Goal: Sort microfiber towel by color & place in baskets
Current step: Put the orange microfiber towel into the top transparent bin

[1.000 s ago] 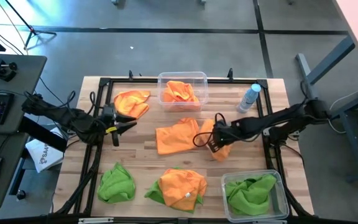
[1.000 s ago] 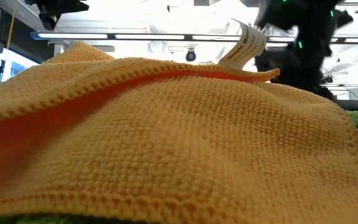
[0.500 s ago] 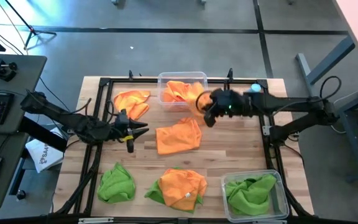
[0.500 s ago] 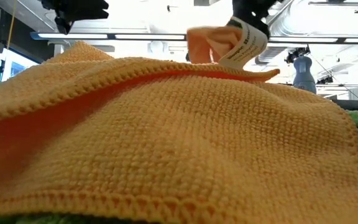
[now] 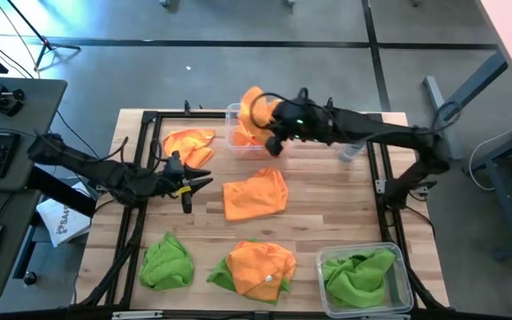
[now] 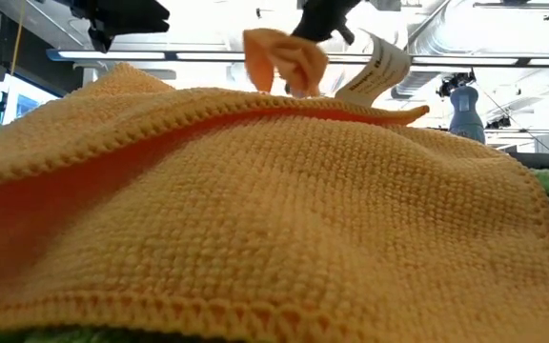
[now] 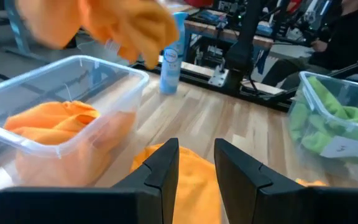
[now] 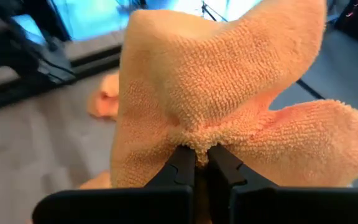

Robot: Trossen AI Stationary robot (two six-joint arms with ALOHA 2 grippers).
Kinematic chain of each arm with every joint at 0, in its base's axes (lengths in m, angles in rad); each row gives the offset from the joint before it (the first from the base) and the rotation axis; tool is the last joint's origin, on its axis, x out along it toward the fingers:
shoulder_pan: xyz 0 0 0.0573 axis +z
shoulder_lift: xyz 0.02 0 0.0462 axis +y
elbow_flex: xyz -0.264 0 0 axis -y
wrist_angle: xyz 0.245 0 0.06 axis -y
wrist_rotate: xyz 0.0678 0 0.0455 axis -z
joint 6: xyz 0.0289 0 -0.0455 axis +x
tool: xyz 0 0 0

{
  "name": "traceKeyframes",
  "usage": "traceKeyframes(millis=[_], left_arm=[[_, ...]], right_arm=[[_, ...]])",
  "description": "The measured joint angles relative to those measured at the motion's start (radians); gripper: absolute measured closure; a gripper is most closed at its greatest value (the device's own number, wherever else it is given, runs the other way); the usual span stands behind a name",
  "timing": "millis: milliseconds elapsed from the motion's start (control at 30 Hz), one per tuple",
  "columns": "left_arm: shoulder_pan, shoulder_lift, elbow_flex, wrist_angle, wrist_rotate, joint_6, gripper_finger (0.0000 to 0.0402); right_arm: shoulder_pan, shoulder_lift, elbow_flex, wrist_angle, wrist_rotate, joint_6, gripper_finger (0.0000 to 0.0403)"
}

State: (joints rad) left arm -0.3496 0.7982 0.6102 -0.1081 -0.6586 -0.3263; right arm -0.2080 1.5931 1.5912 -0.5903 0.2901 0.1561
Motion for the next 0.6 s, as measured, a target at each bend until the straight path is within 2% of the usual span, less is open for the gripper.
traceKeyframes(millis=[100,200,400,600], left_arm=[[0.027,-0.012,0.0,-0.011,-0.001,0.023,0.0312],[0.061,-0.037,0.0,-0.068,0.008,0.023,0.0312],[0.138,-0.108,0.0,-0.193,0.085,0.015,0.0312],[0.205,-0.17,0.0,-0.227,0.125,0.059,0.0312]], right_arm=[[-0.035,0.1,0.096,-0.076,0.052,0.017,0.0402],[-0.073,0.198,0.183,-0.132,0.053,0.043,0.0402],[-0.155,0.391,0.335,-0.246,-0.042,0.114,0.0402],[-0.201,0.528,0.431,-0.311,-0.144,0.224,0.0402]])
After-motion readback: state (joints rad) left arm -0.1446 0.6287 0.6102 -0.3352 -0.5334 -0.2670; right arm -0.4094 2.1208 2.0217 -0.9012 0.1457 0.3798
